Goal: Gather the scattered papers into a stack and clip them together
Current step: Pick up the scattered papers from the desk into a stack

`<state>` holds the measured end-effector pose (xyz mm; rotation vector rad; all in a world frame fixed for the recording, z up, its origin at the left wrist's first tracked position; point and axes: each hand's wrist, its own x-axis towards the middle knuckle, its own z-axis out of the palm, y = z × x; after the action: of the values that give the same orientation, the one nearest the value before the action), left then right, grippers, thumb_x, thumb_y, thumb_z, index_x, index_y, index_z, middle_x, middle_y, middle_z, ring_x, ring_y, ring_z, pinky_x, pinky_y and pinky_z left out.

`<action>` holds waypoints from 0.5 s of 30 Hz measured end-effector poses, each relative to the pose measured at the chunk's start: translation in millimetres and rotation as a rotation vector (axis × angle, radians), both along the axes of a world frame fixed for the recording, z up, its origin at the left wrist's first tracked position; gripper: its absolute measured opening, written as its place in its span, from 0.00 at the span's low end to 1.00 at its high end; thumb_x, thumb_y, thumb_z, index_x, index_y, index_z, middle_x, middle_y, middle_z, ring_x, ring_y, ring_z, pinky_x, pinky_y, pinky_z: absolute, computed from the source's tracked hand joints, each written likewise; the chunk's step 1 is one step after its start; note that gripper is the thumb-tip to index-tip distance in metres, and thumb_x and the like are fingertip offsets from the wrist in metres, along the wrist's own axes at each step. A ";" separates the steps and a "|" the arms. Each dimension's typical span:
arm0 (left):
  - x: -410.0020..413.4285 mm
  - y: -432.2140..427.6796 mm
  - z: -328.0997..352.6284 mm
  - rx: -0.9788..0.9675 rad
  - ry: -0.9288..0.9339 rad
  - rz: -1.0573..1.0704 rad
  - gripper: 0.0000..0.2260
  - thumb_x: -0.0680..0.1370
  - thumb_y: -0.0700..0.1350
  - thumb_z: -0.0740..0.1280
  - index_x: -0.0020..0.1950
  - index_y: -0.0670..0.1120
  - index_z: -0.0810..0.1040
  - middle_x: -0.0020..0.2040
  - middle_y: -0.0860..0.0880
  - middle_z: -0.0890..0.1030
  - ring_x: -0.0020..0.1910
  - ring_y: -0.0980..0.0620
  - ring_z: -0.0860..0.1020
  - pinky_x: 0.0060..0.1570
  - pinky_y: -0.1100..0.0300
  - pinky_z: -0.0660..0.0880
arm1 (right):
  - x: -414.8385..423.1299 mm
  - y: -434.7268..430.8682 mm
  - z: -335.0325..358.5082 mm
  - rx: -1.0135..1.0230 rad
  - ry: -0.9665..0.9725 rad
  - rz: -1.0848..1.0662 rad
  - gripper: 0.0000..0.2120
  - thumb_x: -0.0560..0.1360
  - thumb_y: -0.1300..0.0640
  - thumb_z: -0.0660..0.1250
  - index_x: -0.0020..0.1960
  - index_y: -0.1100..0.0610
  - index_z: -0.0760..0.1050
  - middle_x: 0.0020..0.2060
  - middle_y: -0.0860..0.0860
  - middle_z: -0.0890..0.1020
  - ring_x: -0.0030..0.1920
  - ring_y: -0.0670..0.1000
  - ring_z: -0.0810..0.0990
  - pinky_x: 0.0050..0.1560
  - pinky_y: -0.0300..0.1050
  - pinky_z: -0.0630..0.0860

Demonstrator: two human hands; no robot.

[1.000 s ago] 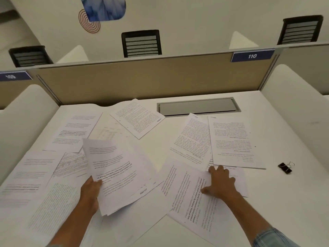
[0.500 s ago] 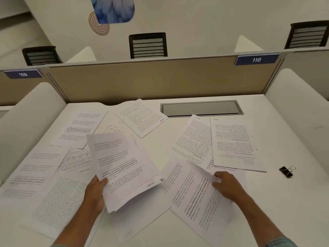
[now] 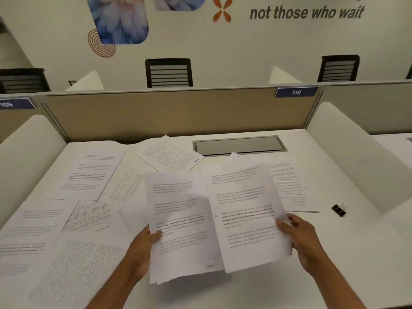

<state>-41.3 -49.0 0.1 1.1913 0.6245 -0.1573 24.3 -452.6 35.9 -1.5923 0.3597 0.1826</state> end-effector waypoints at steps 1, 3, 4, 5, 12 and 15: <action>0.1 -8.1 5.8 -0.011 -0.016 -0.046 0.16 0.82 0.37 0.64 0.69 0.46 0.77 0.61 0.41 0.86 0.59 0.37 0.84 0.60 0.40 0.80 | -5.0 14.6 -1.3 -0.012 0.000 0.002 0.08 0.76 0.63 0.72 0.55 0.58 0.83 0.49 0.55 0.89 0.50 0.59 0.87 0.55 0.58 0.82; 1.6 -22.5 15.6 -0.036 -0.027 -0.117 0.15 0.82 0.37 0.64 0.68 0.47 0.77 0.60 0.40 0.86 0.58 0.37 0.85 0.58 0.41 0.81 | -13.7 42.4 -6.0 -0.036 0.007 0.002 0.07 0.75 0.62 0.73 0.54 0.58 0.83 0.49 0.54 0.89 0.50 0.59 0.87 0.55 0.59 0.83; 2.1 -29.2 19.1 -0.047 -0.026 -0.140 0.15 0.82 0.37 0.64 0.68 0.46 0.77 0.60 0.40 0.86 0.58 0.36 0.85 0.58 0.39 0.81 | -16.9 54.2 -8.7 -0.051 0.012 0.003 0.07 0.76 0.61 0.73 0.53 0.57 0.83 0.49 0.53 0.88 0.50 0.59 0.87 0.55 0.59 0.83; 2.1 -35.0 21.5 -0.057 -0.029 -0.160 0.15 0.83 0.37 0.64 0.69 0.46 0.77 0.60 0.40 0.86 0.58 0.36 0.84 0.59 0.36 0.80 | -19.3 63.7 -10.6 -0.066 0.016 -0.001 0.06 0.76 0.61 0.72 0.53 0.57 0.82 0.49 0.53 0.88 0.50 0.58 0.86 0.53 0.58 0.83; 2.9 -65.5 35.5 -0.064 -0.074 -0.232 0.14 0.82 0.42 0.66 0.68 0.46 0.78 0.61 0.40 0.85 0.58 0.35 0.84 0.61 0.33 0.78 | -10.4 71.4 -11.6 -0.106 0.042 0.018 0.08 0.76 0.59 0.73 0.54 0.56 0.78 0.50 0.51 0.86 0.48 0.54 0.85 0.42 0.45 0.80; 8.7 -83.9 39.7 -0.027 -0.073 -0.231 0.13 0.82 0.44 0.66 0.67 0.47 0.80 0.59 0.41 0.86 0.57 0.37 0.85 0.58 0.38 0.81 | 4.1 54.3 -12.7 -0.081 0.121 0.126 0.15 0.74 0.56 0.75 0.59 0.53 0.77 0.53 0.49 0.86 0.51 0.53 0.85 0.45 0.47 0.81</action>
<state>-32.6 -132.9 39.8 1.2357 0.4184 -0.3149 28.4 -398.3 23.2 -1.6897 0.3643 0.3656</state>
